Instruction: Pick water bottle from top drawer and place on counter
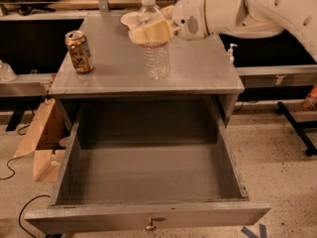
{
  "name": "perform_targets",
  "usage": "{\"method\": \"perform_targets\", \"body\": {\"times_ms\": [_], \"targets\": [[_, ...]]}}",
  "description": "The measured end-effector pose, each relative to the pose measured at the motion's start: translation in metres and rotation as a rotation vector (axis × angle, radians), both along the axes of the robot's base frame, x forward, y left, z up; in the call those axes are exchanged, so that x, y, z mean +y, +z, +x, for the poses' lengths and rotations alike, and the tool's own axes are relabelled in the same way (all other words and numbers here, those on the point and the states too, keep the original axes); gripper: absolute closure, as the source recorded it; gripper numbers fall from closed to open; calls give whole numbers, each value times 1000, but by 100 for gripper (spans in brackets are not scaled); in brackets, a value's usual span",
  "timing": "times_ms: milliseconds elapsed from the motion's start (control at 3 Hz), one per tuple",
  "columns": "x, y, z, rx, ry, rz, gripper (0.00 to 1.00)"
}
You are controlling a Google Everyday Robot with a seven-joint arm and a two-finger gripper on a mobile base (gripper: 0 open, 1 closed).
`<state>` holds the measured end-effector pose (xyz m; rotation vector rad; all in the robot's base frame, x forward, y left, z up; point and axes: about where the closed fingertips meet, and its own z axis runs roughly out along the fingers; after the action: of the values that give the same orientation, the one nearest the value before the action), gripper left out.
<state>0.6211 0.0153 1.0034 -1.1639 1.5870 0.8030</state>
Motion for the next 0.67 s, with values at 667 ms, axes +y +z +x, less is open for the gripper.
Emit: {"method": "perform_targets", "body": {"times_ms": [667], "targets": [[-25, -5, 103, 75, -223, 81, 100]]}}
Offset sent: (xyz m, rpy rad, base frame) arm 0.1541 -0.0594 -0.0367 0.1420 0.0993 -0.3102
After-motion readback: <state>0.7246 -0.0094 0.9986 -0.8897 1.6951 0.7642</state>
